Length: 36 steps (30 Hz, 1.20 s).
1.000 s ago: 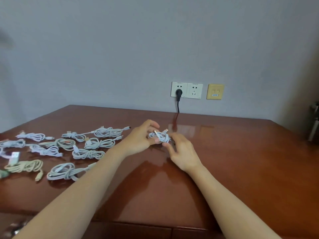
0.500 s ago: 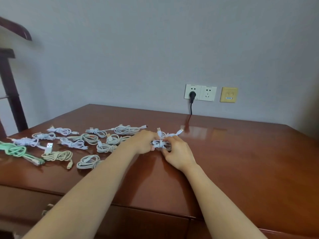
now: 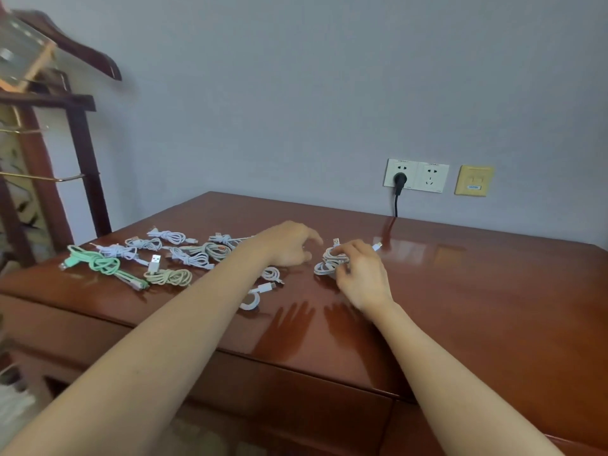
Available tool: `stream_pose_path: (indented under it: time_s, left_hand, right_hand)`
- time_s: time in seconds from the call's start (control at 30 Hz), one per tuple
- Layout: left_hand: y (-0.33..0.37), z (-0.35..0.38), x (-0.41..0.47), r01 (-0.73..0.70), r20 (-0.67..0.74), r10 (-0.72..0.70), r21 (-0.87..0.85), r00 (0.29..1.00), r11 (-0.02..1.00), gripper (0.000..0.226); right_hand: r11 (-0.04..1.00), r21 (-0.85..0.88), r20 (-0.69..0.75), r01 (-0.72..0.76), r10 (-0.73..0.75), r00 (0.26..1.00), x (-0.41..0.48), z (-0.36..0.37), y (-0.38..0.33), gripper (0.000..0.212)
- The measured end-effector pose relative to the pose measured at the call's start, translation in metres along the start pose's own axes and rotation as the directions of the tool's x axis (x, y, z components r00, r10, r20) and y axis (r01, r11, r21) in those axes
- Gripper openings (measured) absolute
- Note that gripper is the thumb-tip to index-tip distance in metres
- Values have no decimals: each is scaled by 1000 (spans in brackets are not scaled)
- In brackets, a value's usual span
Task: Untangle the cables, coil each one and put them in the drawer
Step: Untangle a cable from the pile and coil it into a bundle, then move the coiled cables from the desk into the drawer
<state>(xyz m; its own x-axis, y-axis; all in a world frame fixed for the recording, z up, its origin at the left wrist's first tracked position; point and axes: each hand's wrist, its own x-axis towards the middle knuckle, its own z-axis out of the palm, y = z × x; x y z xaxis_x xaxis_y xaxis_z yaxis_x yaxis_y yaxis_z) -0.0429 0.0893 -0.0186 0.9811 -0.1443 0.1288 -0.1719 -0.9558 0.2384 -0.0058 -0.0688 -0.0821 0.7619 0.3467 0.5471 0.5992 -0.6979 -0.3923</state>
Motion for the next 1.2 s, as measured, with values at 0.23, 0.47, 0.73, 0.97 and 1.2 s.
stream_pose_path:
  time_s: [0.23, 0.47, 0.73, 0.97, 1.2]
  left_hand:
    - [-21, -43, -52, 82, -169, -112, -177, 979, 981, 23]
    - [-46, -58, -112, 235, -118, -260, -195, 958, 952, 22]
    - [-66, -39, -178, 431, 15, -435, -163, 900, 888, 15]
    - [-82, -6, -209, 597, 175, -576, -106, 799, 795, 19]
    - [-76, 43, -203, 692, 42, -691, -60, 721, 719, 45]
  right_hand:
    - [964, 60, 53, 259, -263, 963, -6, 4, -64, 26]
    - [913, 156, 268, 377, -407, 873, -29, 18, -125, 22]
    - [871, 255, 387, 421, -491, 781, -53, 42, -170, 21]
    - [838, 90, 514, 538, -502, 696, -68, 55, -178, 33]
    - [879, 129, 497, 459, -458, 737, -69, 58, -164, 42]
